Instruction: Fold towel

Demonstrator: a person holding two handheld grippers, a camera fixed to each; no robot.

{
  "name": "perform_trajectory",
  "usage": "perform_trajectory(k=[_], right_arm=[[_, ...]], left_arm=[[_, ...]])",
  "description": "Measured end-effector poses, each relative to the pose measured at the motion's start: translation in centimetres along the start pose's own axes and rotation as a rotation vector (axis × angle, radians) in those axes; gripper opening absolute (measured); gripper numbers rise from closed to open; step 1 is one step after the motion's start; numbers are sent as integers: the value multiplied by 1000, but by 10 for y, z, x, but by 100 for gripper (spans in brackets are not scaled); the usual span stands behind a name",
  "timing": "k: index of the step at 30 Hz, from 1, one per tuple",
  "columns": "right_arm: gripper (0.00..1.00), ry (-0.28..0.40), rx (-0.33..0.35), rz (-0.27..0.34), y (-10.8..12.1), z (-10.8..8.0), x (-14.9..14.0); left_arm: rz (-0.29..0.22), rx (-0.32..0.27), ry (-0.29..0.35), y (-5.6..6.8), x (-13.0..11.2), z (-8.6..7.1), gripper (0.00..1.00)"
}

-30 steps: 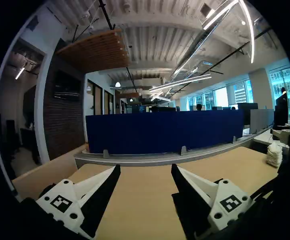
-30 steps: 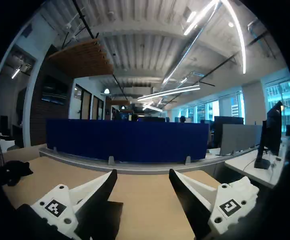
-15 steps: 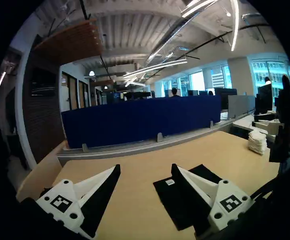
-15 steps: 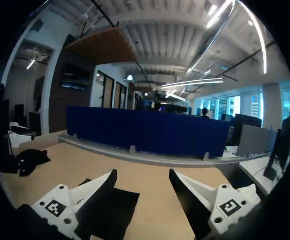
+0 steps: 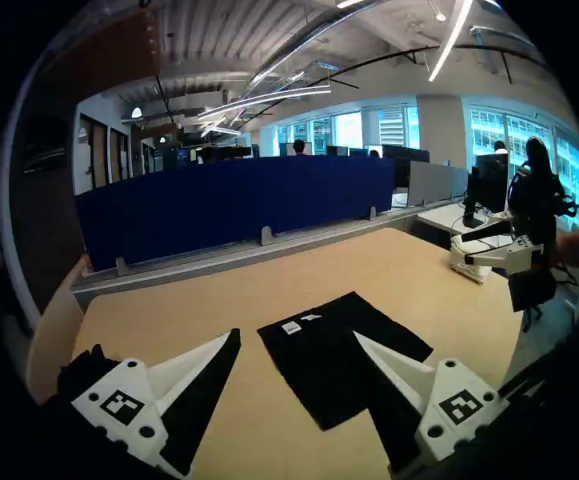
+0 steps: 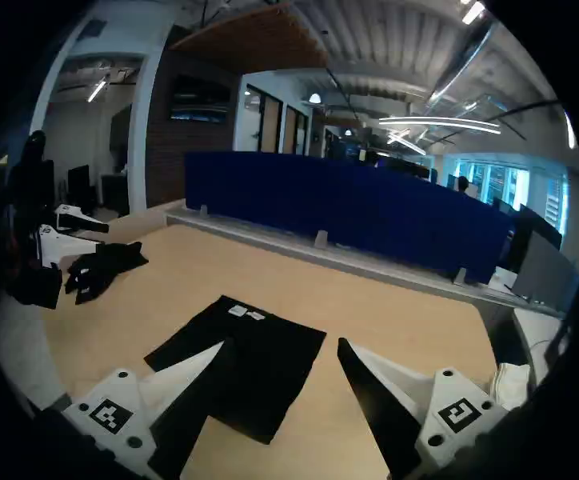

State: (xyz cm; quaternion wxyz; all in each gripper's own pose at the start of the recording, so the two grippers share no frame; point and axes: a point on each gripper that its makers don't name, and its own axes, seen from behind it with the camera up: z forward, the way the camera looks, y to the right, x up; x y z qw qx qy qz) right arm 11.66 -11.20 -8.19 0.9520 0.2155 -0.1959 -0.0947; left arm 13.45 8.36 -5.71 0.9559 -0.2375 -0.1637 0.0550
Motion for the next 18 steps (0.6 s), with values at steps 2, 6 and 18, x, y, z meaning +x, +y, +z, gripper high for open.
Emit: perform_trajectory(k=[2, 6, 18], right_arm=[[100, -16, 4, -16, -2, 1, -6], [100, -29, 13, -24, -4, 4, -14], [100, -44, 2, 23, 3, 20, -35]], left_arm=[[5, -2, -4, 1, -2, 3, 94], [26, -4, -20, 4, -12, 10, 94], [65, -21, -50, 19, -39, 27, 94]])
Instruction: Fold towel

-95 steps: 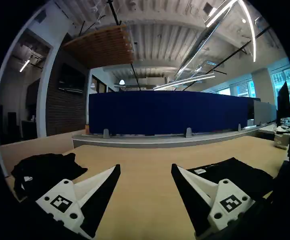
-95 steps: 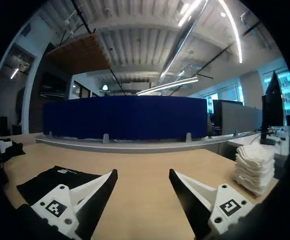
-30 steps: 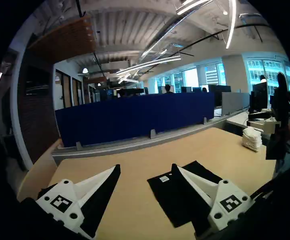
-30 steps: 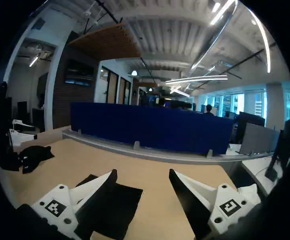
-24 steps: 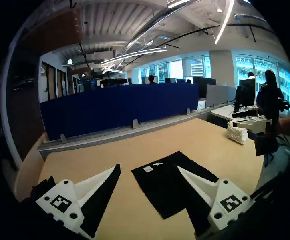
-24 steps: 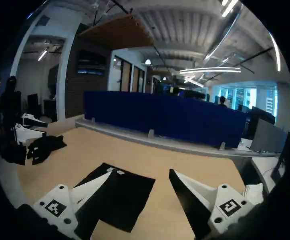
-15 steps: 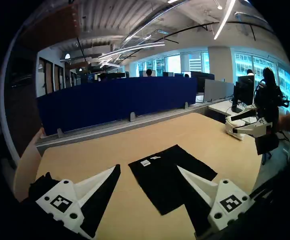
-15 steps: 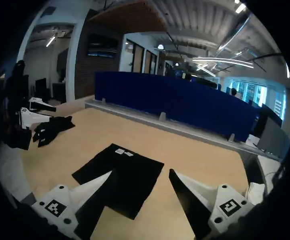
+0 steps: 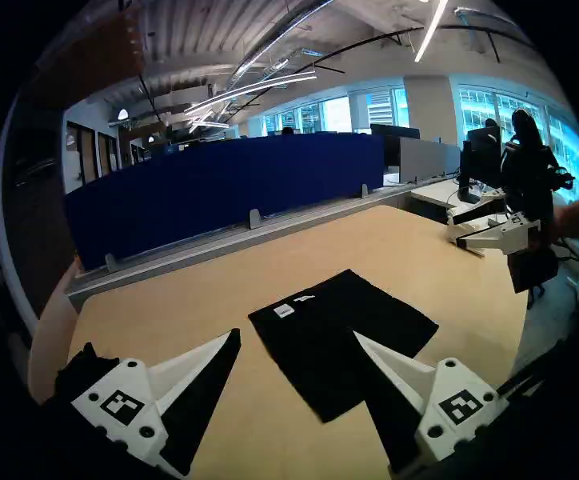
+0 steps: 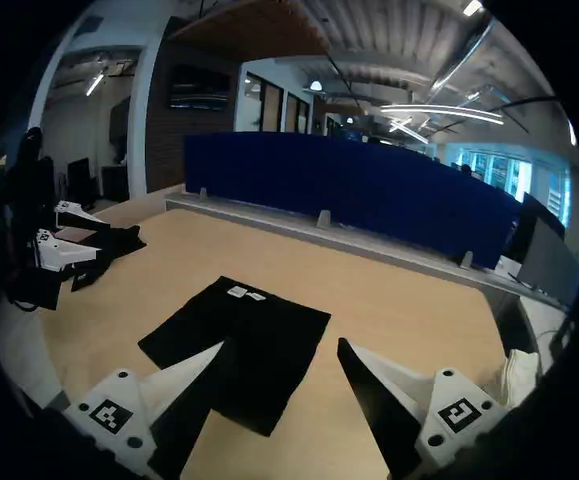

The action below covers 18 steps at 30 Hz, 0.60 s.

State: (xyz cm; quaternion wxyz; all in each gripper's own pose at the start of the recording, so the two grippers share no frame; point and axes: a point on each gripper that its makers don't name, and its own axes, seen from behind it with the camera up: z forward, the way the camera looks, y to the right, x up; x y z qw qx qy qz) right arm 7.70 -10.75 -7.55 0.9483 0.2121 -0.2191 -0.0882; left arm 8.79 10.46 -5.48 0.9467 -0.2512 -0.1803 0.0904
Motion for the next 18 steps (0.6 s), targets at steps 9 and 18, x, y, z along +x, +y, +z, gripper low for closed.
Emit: perform_trajectory(k=[9, 18], right_arm=[[100, -54, 10, -6, 1, 15, -24], [100, -120, 38, -18, -2, 36, -70]], left_arm=[[-5, -23, -42, 9, -23, 13, 94], [9, -54, -136, 25, -73, 27, 94]])
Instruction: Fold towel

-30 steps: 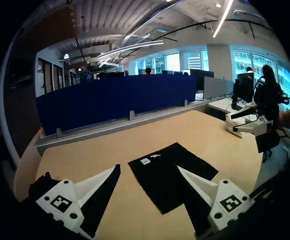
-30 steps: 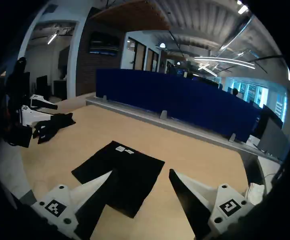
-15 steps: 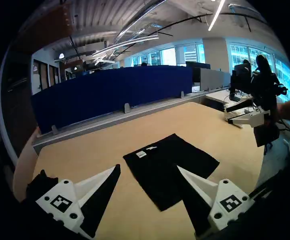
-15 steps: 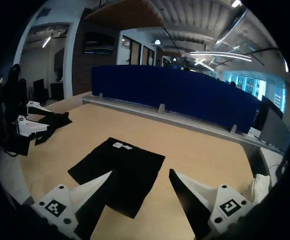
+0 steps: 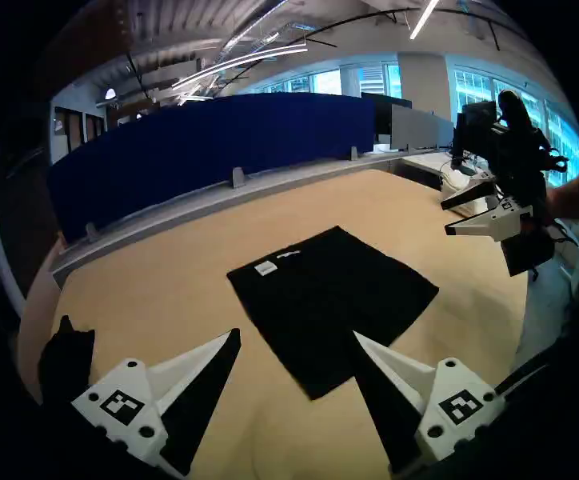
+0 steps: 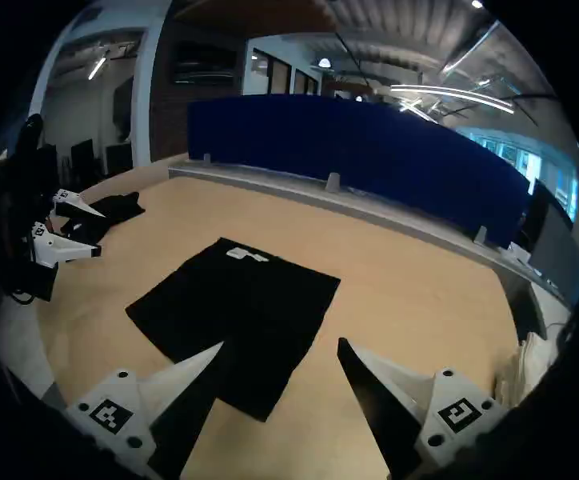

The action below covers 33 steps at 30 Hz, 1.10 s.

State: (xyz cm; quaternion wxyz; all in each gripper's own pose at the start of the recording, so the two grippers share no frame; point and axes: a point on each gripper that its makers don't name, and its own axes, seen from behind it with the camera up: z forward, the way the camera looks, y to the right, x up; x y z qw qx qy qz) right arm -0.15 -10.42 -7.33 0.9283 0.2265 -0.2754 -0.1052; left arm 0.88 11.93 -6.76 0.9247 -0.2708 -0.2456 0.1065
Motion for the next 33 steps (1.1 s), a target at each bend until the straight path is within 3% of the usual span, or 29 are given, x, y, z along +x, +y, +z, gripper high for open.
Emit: perform_trajectory(k=[17, 23, 33], right_arm=[[100, -157, 62, -19, -21, 41, -89], [100, -189, 59, -34, -22, 44, -105], [96, -231, 64, -19, -21, 46, -122]], left_arm=[[-19, -82, -193, 25, -84, 46, 94], [-56, -100, -230, 31, -100, 54, 94], [-41, -128, -287, 42, -114, 59, 94]])
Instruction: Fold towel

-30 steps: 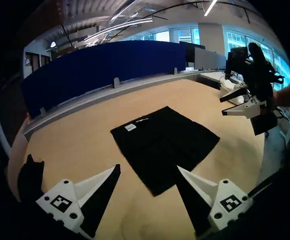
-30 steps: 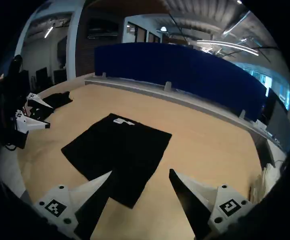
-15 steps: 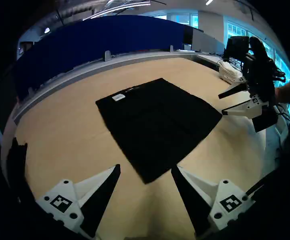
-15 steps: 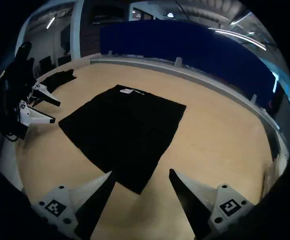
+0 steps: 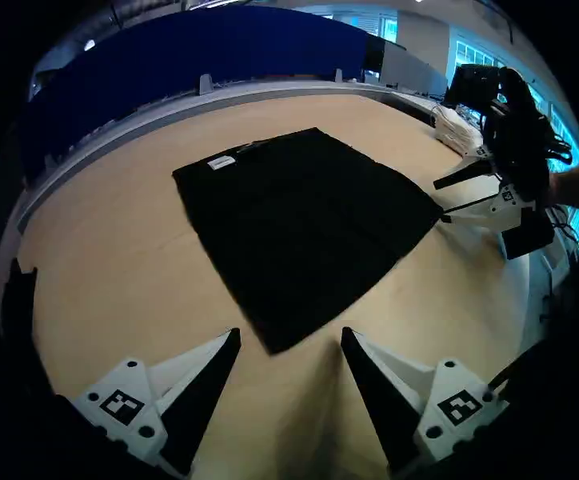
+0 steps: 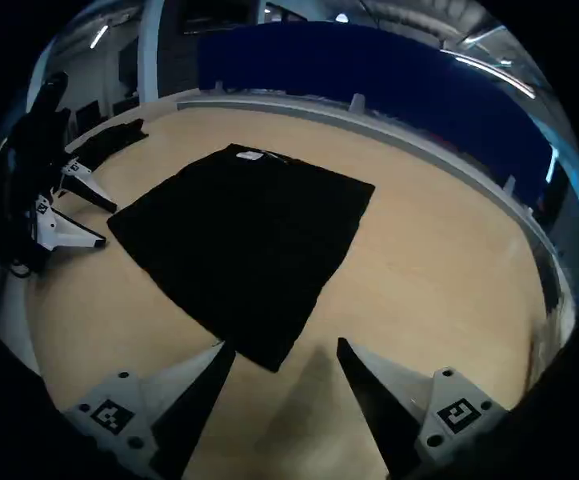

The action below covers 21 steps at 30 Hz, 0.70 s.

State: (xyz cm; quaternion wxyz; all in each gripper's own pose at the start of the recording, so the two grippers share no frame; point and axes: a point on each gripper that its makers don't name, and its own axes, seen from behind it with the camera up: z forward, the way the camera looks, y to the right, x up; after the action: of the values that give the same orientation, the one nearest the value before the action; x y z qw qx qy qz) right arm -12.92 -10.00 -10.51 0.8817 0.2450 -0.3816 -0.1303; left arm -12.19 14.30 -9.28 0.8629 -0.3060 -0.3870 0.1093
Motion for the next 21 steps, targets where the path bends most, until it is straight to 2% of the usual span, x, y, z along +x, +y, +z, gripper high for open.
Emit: perform_trajectory(k=[6, 13, 16, 18, 21], right_arm=[[82, -10, 24, 4, -7, 2, -4], [62, -23, 52, 9, -12, 3, -5], [58, -24, 54, 16, -12, 3, -5], [55, -25, 52, 19, -12, 3, -5], [50, -29, 52, 19, -12, 2, -5]], left_arm=[[8, 17, -15, -3, 0, 1, 89], [17, 51, -35, -9, 0, -1, 56], [17, 54, -42, -9, -1, -2, 45], [18, 58, -46, -9, -1, -2, 33], [19, 65, -51, -9, -1, -2, 21]])
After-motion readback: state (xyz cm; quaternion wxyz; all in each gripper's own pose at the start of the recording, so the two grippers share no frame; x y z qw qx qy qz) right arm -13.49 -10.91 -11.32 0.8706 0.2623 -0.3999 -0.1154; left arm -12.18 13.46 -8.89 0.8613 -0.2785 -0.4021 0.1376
